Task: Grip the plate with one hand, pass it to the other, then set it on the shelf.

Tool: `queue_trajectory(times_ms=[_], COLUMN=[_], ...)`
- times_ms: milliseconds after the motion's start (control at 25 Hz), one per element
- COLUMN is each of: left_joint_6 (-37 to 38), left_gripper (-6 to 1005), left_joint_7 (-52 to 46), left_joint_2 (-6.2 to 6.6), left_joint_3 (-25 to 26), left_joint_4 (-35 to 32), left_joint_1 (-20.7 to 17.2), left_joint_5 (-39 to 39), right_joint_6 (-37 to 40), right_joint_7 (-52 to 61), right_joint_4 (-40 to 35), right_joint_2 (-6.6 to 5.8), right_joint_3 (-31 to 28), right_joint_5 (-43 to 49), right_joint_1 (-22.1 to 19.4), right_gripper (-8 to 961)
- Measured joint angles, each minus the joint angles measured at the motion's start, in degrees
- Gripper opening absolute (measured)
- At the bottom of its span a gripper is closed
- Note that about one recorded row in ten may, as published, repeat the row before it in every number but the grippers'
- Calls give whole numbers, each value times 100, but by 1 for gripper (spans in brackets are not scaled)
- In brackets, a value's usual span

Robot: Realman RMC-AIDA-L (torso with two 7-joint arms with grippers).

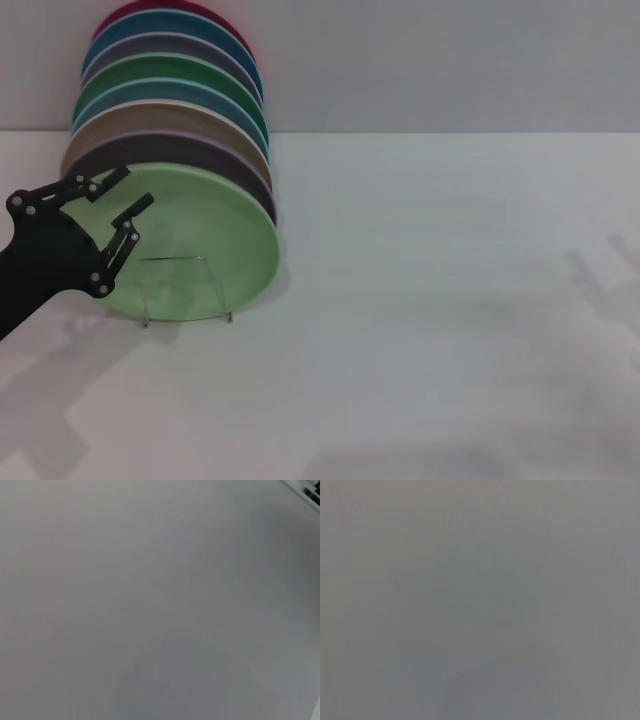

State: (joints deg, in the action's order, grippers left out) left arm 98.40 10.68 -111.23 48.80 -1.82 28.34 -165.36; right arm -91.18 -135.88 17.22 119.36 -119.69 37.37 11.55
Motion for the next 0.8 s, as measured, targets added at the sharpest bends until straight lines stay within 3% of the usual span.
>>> queue_trajectory(times_ms=[80, 240, 320, 360, 400, 440, 520, 600, 760, 800], left_joint_6=[36, 484, 869, 947, 972, 972, 955, 951, 918, 820], left_gripper=[262, 276, 283, 287, 290, 294, 301, 320, 357, 367], left_joint_7=[35, 340, 705, 827, 915, 915, 878, 402, -767, -1443], left_joint_2=[-6, -71, -170, -257, -437, -437, -661, -766, -701, -697], left_joint_3=[17, 128, 460, 758, 1425, 1425, 2434, 3394, 3723, 4110], left_joint_4=[23, 168, 407, 584, 875, 875, 1108, 1208, 1162, 1096], left_joint_1=[-33, -217, -481, -651, -959, -959, -1278, -1609, -1822, -1890], left_joint_5=[12, 25, 23, 25, 29, 29, 31, 45, 113, 215], right_joint_6=[0, 6, 3, 2, 0, 0, -2, 25, 209, 367], right_joint_7=[-12, -60, -183, -272, -606, -606, -1085, -1714, -2111, -2267], right_joint_4=[0, 0, -4, -12, -36, -36, -123, -409, -593, -617], right_joint_2=[0, 0, 4, 12, 36, 36, 48, 52, 53, 53], right_joint_3=[-1, -2, -19, -28, -49, -49, -58, -61, -56, -59], right_joint_5=[1, 24, 28, 28, 4, 4, -34, -208, -491, -535], right_joint_1=[-6, -17, -42, -59, -94, -94, -100, 1, 80, 129], right_gripper=[746, 746, 747, 747, 747, 747, 748, 748, 754, 756])
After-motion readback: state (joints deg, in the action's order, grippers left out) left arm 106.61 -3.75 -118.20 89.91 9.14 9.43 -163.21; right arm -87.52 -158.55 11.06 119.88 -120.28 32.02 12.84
